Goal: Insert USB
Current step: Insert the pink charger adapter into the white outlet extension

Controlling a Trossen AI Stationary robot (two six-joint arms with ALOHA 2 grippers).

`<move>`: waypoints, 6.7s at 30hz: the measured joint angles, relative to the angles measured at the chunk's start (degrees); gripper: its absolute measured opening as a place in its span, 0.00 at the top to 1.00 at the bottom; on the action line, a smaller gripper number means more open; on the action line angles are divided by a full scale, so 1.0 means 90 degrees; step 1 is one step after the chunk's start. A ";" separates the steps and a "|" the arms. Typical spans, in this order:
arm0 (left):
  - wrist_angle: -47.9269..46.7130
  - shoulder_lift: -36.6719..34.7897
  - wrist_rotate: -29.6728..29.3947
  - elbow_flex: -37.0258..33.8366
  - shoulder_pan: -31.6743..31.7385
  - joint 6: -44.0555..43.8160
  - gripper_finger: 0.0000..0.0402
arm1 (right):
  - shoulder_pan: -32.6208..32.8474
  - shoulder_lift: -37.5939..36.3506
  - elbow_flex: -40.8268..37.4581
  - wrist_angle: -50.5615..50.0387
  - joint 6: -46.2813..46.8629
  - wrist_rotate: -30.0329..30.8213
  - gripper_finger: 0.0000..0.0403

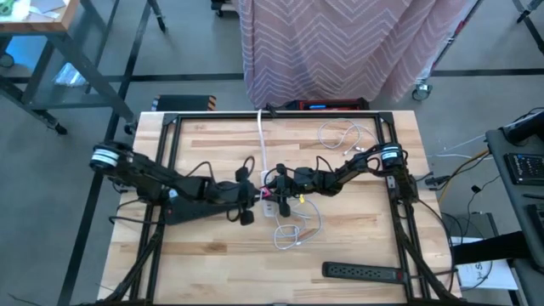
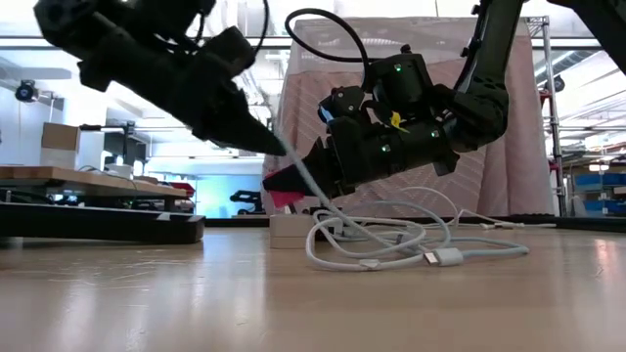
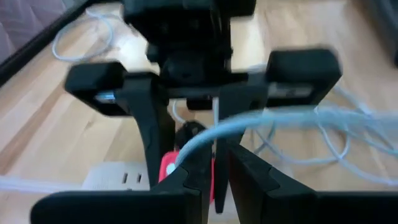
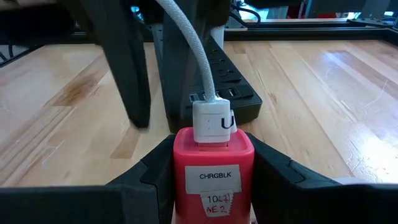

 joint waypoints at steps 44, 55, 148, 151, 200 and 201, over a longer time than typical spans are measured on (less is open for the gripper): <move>-0.0689 -0.0096 0.0668 0.0055 0.0612 0.0324 0.91 | 0.0005 -0.0007 -0.0012 -0.0124 0.0019 0.0034 0.65; -0.0568 -0.0073 0.0666 0.0175 0.0624 0.0324 0.91 | 0.0005 0.0018 -0.0012 -0.0287 -0.0108 0.0044 0.55; -0.1630 0.1691 0.0590 0.1736 0.0731 0.0577 0.66 | 0.0075 -0.3501 0.0160 -0.5808 -0.1055 0.1214 0.31; -0.1819 0.1555 0.0361 0.1734 0.0707 0.0797 0.67 | 0.0078 -0.3509 0.0160 -0.5891 -0.0926 0.1209 0.36; 0.1205 0.1063 -0.3902 0.1739 -0.0914 0.7299 0.60 | 0.0020 -0.3777 0.0721 -0.5546 0.0896 0.0260 0.66; 0.1196 0.1060 -0.3966 0.1739 -0.0928 0.7091 0.59 | 0.0017 -0.3786 0.0721 -0.5540 0.0810 0.0238 0.66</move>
